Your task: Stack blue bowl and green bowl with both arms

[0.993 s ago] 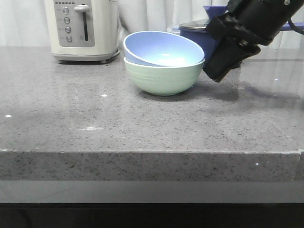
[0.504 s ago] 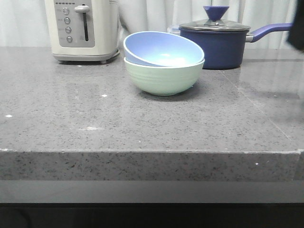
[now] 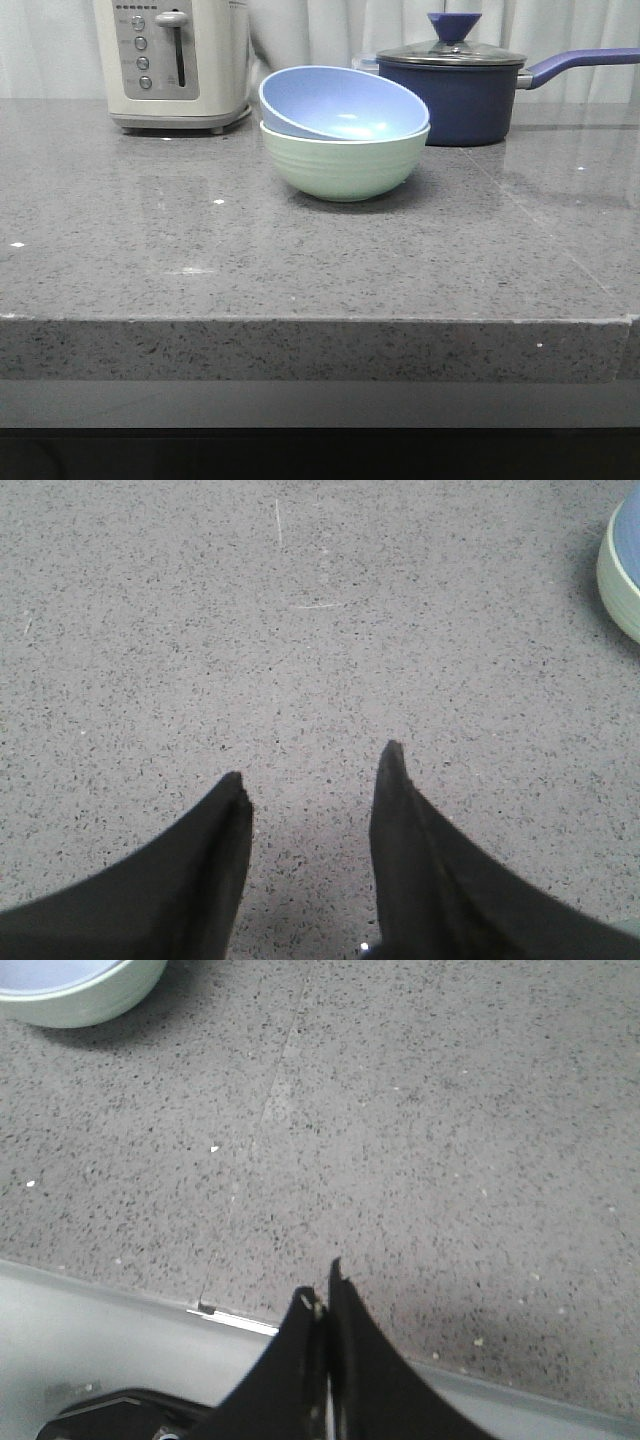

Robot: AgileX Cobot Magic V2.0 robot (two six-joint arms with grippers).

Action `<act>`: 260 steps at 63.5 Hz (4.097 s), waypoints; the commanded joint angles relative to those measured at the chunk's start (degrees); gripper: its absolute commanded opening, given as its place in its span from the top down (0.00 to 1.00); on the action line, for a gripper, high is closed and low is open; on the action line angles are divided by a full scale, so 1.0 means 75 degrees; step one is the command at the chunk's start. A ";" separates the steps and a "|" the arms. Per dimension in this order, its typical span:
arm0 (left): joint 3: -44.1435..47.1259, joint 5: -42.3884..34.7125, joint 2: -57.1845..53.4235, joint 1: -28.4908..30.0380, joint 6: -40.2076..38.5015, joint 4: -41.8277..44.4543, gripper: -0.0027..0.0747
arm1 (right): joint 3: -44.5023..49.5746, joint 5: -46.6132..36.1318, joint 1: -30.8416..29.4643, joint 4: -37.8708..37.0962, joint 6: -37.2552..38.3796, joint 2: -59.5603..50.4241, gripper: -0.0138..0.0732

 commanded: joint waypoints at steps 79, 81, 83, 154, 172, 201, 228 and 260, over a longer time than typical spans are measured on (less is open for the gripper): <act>0.3803 -0.4723 -0.3664 0.0953 -0.0070 0.0065 0.99 | 0.0176 -0.0690 -0.0032 -0.0045 0.0017 -0.1000 0.90; 0.4152 -0.4994 -0.3975 0.1034 -0.0070 0.0002 0.99 | 0.0176 -0.0690 -0.0032 -0.0045 0.0017 -0.1000 0.90; 0.4572 -0.5298 -0.4367 0.1129 -0.0070 -0.0062 0.99 | 0.0176 -0.0690 -0.0032 -0.0045 0.0017 -0.1000 0.90; 0.7329 -0.7321 -0.6751 0.1353 -0.0070 -0.0441 0.99 | 0.0176 -0.0638 -0.0032 -0.0045 0.0017 -0.1000 0.90; 0.7329 -0.7321 -0.6751 0.1353 -0.0070 -0.0441 0.99 | 0.0176 -0.0638 -0.0032 -0.0045 0.0017 -0.1000 0.90; 0.7329 -0.7321 -0.6751 0.1353 -0.0070 -0.0441 0.99 | 0.0644 -0.0990 -0.0446 -0.0255 0.0008 -0.1663 0.90; 0.7329 -0.7321 -0.6751 0.1353 -0.0070 -0.0441 0.99 | 0.5304 -0.5630 -0.1652 0.0135 -0.0596 -0.5150 0.91; 0.7329 -0.7321 -0.6751 0.1353 -0.0070 -0.0441 0.99 | 0.6320 -0.6840 -0.1732 0.0053 -0.0602 -0.5676 0.91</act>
